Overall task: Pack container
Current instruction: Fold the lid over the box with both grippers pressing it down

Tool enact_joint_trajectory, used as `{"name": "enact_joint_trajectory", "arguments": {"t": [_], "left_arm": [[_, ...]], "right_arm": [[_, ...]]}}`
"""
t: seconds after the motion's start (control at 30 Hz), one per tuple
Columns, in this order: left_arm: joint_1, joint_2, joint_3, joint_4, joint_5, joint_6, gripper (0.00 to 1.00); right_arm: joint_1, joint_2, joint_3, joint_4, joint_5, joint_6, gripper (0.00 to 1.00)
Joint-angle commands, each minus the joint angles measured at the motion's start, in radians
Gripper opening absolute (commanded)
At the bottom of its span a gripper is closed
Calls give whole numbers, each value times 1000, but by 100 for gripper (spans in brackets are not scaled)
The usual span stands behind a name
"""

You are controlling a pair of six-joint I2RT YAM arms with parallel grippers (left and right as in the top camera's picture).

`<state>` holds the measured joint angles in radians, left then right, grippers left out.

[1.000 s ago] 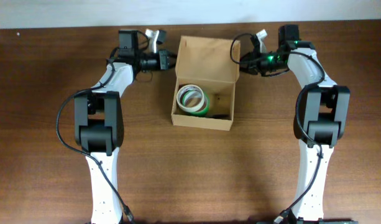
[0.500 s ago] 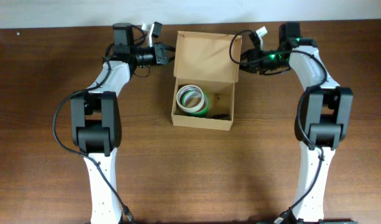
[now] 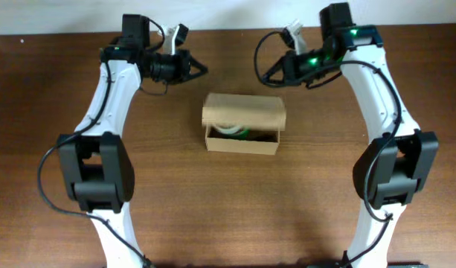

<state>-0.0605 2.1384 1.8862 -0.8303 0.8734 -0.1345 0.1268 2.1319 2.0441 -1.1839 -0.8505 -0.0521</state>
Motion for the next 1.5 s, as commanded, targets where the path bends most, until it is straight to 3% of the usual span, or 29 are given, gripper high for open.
{"name": "enact_joint_trajectory", "arguments": {"t": [0.0, 0.13, 0.37, 0.63, 0.9, 1.17, 1.37, 1.47], "left_arm": [[-3, -100, 5, -109, -180, 47, 2], [-16, -160, 5, -209, -275, 47, 2], [-126, -203, 5, -380, -488, 60, 2], [-258, -202, -5, -410, -612, 61, 2], [-280, -163, -125, -375, -618, 60, 2], [-280, -158, -287, -291, -604, 60, 2], [-279, -158, -286, -292, -605, 61, 2], [-261, -158, -171, -345, -609, 61, 2]], "right_arm": [[60, -109, 6, -44, 259, -17, 4], [94, -175, 6, -100, 427, 35, 4], [111, -196, -16, -234, 519, 34, 4], [131, -195, -179, -173, 522, 34, 4], [143, -195, -400, -26, 499, 34, 4], [143, -195, -495, 42, 500, 35, 4], [141, -203, -467, 41, 500, 34, 4], [139, -235, -371, -8, 512, 34, 4]]}}
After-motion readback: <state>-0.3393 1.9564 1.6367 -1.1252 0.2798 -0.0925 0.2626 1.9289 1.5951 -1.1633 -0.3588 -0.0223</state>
